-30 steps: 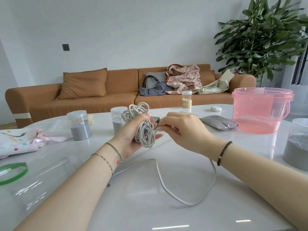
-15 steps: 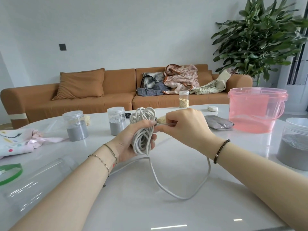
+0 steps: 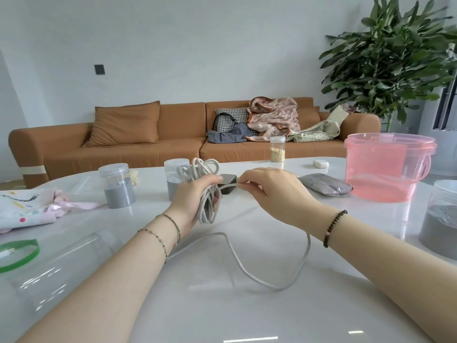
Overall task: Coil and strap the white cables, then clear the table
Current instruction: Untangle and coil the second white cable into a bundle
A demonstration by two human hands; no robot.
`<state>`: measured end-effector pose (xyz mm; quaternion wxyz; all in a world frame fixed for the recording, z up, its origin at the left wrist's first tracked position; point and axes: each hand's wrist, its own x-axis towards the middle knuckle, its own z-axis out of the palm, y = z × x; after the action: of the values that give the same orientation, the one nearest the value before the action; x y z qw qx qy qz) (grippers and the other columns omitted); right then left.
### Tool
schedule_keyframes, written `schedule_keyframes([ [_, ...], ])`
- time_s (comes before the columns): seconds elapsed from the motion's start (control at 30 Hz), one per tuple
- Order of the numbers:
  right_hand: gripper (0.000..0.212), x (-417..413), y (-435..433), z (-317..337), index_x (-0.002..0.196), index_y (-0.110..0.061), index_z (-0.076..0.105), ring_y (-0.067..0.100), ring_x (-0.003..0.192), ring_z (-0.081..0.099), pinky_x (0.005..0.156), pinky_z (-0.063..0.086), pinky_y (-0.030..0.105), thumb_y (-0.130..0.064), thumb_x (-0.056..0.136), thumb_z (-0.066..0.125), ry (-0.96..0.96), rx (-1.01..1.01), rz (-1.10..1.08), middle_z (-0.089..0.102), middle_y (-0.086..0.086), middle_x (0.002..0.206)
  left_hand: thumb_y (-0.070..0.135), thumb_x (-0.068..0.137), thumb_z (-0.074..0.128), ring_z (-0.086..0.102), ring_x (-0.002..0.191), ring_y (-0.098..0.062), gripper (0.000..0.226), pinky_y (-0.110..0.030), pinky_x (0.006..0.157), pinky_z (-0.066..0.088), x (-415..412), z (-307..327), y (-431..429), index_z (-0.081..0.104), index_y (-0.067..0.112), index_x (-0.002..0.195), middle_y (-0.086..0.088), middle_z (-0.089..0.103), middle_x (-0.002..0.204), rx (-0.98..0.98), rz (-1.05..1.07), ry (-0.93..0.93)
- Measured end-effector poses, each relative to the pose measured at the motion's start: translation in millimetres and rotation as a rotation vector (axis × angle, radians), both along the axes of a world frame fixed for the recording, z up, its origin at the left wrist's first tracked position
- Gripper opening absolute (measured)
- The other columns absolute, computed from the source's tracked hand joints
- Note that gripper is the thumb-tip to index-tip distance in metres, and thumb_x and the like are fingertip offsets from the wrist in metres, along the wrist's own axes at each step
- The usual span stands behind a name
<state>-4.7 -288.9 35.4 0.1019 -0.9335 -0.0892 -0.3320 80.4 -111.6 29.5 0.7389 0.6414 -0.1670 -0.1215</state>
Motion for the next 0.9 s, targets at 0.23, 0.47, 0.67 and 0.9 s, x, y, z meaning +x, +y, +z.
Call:
schedule_keyframes([
  [0.23,0.019,1.9,-4.7,4.4,0.101,-0.031,0.066,0.019,0.081,0.056,0.067,0.048,0.035,-0.031,0.102,0.047,0.006,0.105,-0.074,0.064,-0.012,0.087,0.030,0.074,0.080,0.062,0.059,-0.020,0.022,-0.030,0.067,0.049,17.3,-4.4,9.9,0.066,0.013,0.075,-0.004,0.065,0.064,-0.130,0.317,0.046],
  [0.47,0.014,-2.2,-9.1,15.4,0.103,-0.021,0.068,0.015,0.078,0.061,0.060,0.052,0.039,-0.023,0.101,0.054,-0.357,0.038,0.070,0.065,-0.014,0.090,0.045,0.084,0.069,0.056,0.052,-0.014,0.038,-0.023,0.048,0.051,-12.1,-3.5,-3.3,0.062,0.008,0.089,-0.003,0.058,0.065,0.092,-0.225,0.172],
  [0.67,0.019,-4.0,-18.8,16.9,0.100,-0.026,0.071,0.012,0.081,0.064,0.056,0.052,0.038,-0.031,0.099,0.052,-0.373,-0.023,0.049,0.070,-0.014,0.094,0.058,0.076,0.067,0.056,0.052,-0.013,0.049,-0.022,0.042,0.045,-42.8,-0.4,-20.8,0.060,0.012,0.089,-0.005,0.057,0.063,0.241,-0.567,0.130],
  [0.9,0.019,-4.1,-17.2,16.1,0.099,-0.033,0.075,0.007,0.075,0.063,0.061,0.054,0.039,-0.038,0.096,0.057,-0.252,0.054,0.090,0.071,-0.018,0.089,0.048,0.080,0.063,0.045,0.045,-0.014,0.044,-0.019,0.039,0.041,-42.1,3.8,-10.5,0.060,0.007,0.095,-0.009,0.053,0.057,0.291,-0.782,0.186],
])
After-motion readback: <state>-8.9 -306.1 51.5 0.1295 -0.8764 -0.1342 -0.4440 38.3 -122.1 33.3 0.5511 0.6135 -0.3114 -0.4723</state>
